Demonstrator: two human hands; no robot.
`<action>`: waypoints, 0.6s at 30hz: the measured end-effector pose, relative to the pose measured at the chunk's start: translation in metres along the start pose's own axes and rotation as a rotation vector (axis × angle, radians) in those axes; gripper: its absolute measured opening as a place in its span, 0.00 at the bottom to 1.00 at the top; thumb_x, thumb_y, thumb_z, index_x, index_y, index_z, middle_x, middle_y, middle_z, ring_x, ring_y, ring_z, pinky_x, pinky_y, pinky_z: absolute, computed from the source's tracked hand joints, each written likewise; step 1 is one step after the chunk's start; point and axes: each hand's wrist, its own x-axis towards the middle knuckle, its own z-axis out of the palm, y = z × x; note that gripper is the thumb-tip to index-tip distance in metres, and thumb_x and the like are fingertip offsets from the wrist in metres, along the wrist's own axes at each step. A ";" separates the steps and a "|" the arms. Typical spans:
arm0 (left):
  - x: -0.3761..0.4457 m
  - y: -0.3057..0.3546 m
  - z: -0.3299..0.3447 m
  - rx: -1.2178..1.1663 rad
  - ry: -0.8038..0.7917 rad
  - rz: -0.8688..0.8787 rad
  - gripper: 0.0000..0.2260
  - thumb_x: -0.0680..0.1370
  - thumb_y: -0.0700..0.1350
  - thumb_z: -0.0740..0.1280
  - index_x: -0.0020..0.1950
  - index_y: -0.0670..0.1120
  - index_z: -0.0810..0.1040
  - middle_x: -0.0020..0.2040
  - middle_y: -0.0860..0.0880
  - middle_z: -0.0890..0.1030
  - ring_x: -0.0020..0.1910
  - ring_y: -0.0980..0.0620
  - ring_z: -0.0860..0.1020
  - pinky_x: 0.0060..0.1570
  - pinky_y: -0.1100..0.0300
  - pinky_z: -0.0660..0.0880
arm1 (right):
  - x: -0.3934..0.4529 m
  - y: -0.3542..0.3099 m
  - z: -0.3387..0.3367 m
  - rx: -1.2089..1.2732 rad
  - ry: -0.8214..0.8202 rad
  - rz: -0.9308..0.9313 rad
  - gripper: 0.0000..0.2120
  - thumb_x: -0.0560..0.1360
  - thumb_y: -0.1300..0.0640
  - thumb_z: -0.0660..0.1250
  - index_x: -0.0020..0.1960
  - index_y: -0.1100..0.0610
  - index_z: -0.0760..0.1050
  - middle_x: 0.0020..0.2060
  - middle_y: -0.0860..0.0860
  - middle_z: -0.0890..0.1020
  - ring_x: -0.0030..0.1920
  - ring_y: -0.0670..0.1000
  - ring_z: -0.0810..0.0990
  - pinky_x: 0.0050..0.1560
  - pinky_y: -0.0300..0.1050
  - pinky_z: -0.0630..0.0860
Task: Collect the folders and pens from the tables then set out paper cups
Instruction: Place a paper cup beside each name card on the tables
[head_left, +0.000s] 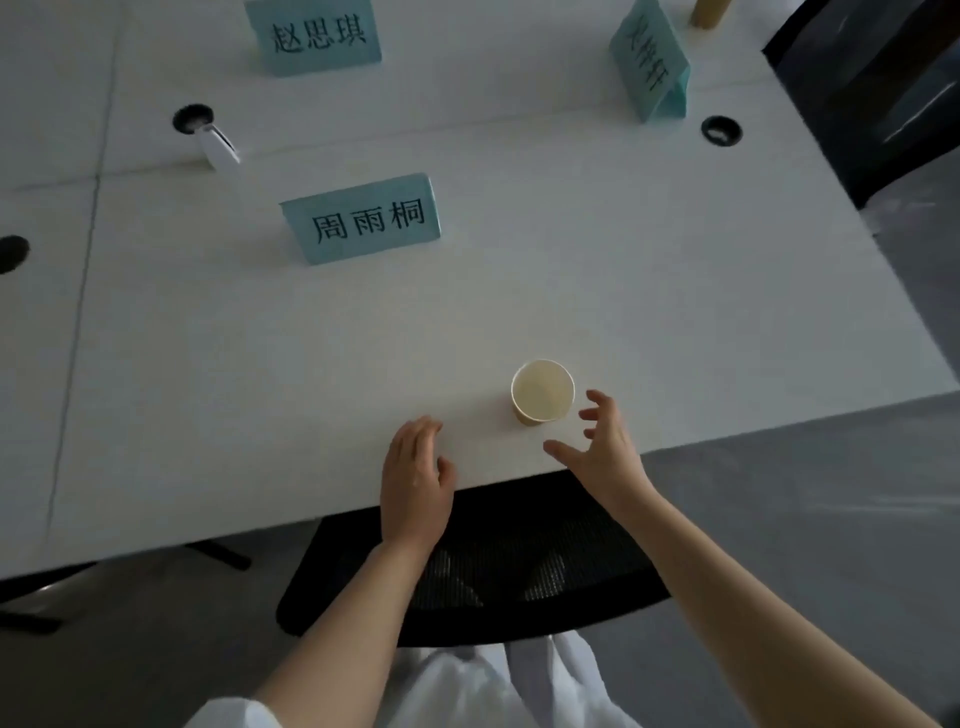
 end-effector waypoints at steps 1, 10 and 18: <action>-0.002 0.004 0.005 0.007 0.017 -0.031 0.20 0.72 0.37 0.62 0.64 0.37 0.75 0.64 0.40 0.76 0.66 0.38 0.72 0.67 0.47 0.69 | 0.008 0.000 -0.002 -0.020 -0.019 -0.041 0.41 0.69 0.53 0.75 0.73 0.53 0.55 0.65 0.52 0.69 0.64 0.53 0.70 0.65 0.51 0.68; 0.020 0.014 0.026 0.068 0.013 -0.196 0.27 0.74 0.44 0.59 0.73 0.39 0.66 0.74 0.40 0.66 0.76 0.37 0.59 0.73 0.43 0.58 | 0.044 -0.005 -0.001 -0.092 -0.054 -0.272 0.39 0.65 0.59 0.78 0.70 0.56 0.61 0.65 0.53 0.69 0.62 0.51 0.69 0.61 0.43 0.66; 0.053 0.009 0.027 0.098 0.006 -0.209 0.25 0.74 0.44 0.57 0.71 0.40 0.69 0.73 0.40 0.69 0.74 0.36 0.62 0.70 0.39 0.62 | 0.068 -0.020 -0.001 0.007 0.025 -0.258 0.33 0.66 0.53 0.78 0.65 0.54 0.64 0.57 0.46 0.71 0.59 0.49 0.72 0.61 0.56 0.74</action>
